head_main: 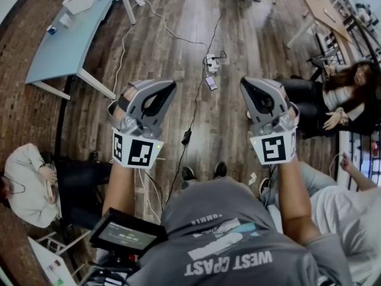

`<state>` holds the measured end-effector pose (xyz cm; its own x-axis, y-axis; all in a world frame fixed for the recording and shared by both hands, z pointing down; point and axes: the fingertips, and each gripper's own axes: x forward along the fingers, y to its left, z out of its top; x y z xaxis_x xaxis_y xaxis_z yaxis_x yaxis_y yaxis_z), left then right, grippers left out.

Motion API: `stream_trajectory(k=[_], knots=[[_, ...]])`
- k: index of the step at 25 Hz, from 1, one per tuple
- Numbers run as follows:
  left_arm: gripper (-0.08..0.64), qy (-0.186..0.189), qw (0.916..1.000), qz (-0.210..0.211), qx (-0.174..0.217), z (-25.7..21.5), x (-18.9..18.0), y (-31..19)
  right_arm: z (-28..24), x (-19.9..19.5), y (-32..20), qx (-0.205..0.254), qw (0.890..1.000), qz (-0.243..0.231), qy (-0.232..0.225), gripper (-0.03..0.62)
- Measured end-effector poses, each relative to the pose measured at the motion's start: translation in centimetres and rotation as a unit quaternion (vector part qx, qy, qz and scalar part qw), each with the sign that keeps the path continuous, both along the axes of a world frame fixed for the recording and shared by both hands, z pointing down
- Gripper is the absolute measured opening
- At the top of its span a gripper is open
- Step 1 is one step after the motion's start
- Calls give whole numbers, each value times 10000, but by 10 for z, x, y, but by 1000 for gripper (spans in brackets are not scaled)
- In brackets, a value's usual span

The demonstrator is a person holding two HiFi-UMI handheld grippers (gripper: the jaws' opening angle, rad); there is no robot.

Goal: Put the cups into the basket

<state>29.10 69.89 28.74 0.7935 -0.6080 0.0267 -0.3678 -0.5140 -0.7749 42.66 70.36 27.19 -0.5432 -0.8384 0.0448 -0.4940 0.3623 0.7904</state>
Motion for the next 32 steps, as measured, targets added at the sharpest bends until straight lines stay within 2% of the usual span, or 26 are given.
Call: stream_trajectory(k=[14, 25, 32], knots=[[2, 98, 9999, 50, 47, 5, -15, 2, 7, -29, 4, -51, 9999, -77, -107, 6], [2, 260, 9995, 105, 160, 5, -17, 2, 6, -44, 5, 2, 9998, -175, 4, 6], [2, 245, 9996, -55, 132, 5, -27, 0, 7, -61, 2, -45, 9991, -412, 11, 6]])
